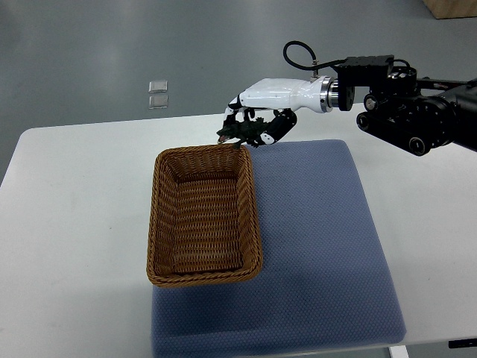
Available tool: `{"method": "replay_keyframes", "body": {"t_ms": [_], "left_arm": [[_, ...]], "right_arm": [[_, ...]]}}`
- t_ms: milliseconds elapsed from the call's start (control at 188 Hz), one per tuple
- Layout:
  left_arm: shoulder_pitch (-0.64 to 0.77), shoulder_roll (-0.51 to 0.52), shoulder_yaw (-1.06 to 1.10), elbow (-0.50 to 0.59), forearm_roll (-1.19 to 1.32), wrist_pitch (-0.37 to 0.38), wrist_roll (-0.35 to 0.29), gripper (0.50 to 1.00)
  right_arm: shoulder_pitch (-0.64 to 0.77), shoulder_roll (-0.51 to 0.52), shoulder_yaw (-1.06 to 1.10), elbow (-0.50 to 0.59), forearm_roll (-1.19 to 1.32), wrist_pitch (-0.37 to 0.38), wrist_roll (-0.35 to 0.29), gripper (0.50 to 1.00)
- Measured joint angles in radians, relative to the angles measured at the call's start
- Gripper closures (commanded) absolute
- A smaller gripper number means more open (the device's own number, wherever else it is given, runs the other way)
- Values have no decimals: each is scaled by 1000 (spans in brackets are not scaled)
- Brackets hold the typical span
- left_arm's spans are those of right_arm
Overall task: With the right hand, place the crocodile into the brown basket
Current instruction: 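Lift the crocodile with the right hand toward the basket, then lower the held crocodile into the wicker basket, then open the right hand and lift it away from the basket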
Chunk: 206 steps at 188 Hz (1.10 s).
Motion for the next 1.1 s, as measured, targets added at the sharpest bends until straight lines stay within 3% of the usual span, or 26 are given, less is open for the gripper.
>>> {"method": "replay_keyframes", "body": {"t_ms": [181, 539, 922, 970, 1050, 1098], "left_arm": [[0, 0, 0, 0, 0, 0, 0, 500], [0, 0, 0, 0, 0, 0, 0, 500], [0, 0, 0, 0, 0, 0, 0, 500], [0, 0, 0, 0, 0, 0, 0, 500], [0, 0, 0, 0, 0, 0, 0, 500], [0, 0, 0, 0, 0, 0, 0, 500]], "right_arm": [[27, 62, -11, 82, -41, -17, 0, 1000], [17, 223, -76, 84, -122, -39, -14, 1000], [-22, 246, -168, 26, -124, -90, -39, 1000], [-28, 246, -168, 25, -124, -91, -40, 938], [-38, 246, -168, 20, -123, -92, -44, 879], [-46, 246, -168, 14, -123, -92, -48, 793]]}}
